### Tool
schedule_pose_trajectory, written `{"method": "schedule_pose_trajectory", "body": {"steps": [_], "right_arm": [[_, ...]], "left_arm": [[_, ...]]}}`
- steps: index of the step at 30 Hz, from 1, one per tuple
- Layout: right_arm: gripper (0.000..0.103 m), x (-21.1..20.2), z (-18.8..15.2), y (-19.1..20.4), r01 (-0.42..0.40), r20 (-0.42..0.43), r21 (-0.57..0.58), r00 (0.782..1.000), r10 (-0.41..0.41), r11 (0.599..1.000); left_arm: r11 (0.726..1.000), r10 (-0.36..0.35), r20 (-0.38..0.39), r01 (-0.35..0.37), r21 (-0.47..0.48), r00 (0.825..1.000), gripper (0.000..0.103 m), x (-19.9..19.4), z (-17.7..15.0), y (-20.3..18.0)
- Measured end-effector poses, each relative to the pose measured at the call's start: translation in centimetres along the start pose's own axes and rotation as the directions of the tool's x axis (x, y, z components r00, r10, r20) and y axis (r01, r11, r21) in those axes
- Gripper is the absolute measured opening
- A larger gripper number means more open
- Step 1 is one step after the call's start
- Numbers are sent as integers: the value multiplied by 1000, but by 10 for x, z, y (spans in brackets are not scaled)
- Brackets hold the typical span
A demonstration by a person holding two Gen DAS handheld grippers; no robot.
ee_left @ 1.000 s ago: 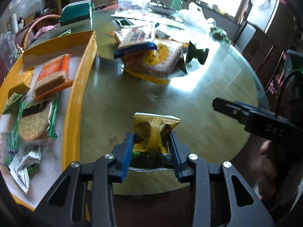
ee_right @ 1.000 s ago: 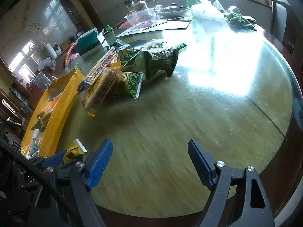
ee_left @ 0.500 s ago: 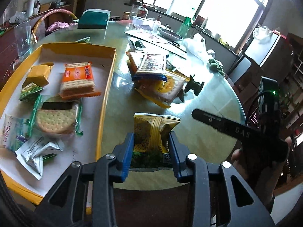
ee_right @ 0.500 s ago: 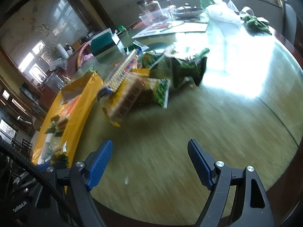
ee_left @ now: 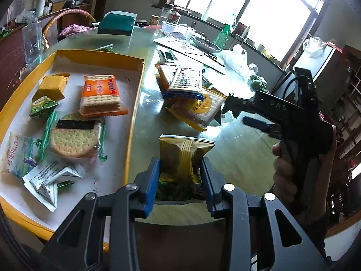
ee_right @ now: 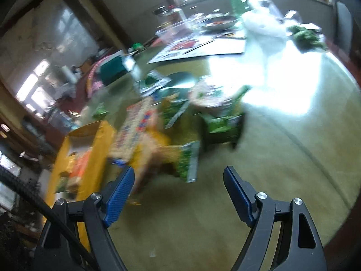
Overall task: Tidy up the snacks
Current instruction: 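Grasp the narrow cracker pack with the right tool while the left tool holds the green bag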
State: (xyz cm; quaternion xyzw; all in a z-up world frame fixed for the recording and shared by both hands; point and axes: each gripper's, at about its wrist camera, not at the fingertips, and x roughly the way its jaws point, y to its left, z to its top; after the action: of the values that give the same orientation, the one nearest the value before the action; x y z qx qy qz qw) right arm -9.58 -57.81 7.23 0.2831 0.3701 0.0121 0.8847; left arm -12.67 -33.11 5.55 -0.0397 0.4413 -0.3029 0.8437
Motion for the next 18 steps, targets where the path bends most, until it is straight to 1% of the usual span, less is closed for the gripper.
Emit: {"method": "schedule_pose_trajectory", "body": {"steps": [1,2,4,6,7,11,12,13,15,18], "right_arm": [[81,7,-2,6,-22,-19,3,1000,23,1000],[79,12,-4,11,-25,-31,4,999,25,1000],[64,24,-8,21,-11,-57,-6,998,11,1000],[59,33,-11,25,-11,-80,12,997,12,1000],[58,37,-12,25,-18,-88,28,996,21,999],[56,44,-12,28,0,-68,56,998,4,998],[46,45,-12,29,8,-66,52,998,-4,999],[37,45,-12,29,-2,-67,51,998,5,999],[36,42,-14,28,-11,-56,54,998,14,998],[32,32,-19,25,-38,-39,65,998,41,997]], "left_arm": [[1000,0,3,0,-3,1000,38,-1,0,1],[1000,-1,5,1,-5,1000,38,-2,0,2],[1000,-1,7,1,-9,1000,38,-3,1,3],[1000,-4,8,4,-12,1000,38,-6,0,4],[1000,-4,11,4,-11,1000,38,-7,0,5],[1000,-6,13,6,-14,1000,38,-8,-1,6],[1000,-5,13,5,-13,1000,38,-8,-1,5],[1000,-1,14,1,-10,1000,38,-8,-1,4],[1000,-1,13,1,-8,1000,38,-8,-1,2],[1000,0,15,0,-2,1000,38,-9,-3,0]]}}
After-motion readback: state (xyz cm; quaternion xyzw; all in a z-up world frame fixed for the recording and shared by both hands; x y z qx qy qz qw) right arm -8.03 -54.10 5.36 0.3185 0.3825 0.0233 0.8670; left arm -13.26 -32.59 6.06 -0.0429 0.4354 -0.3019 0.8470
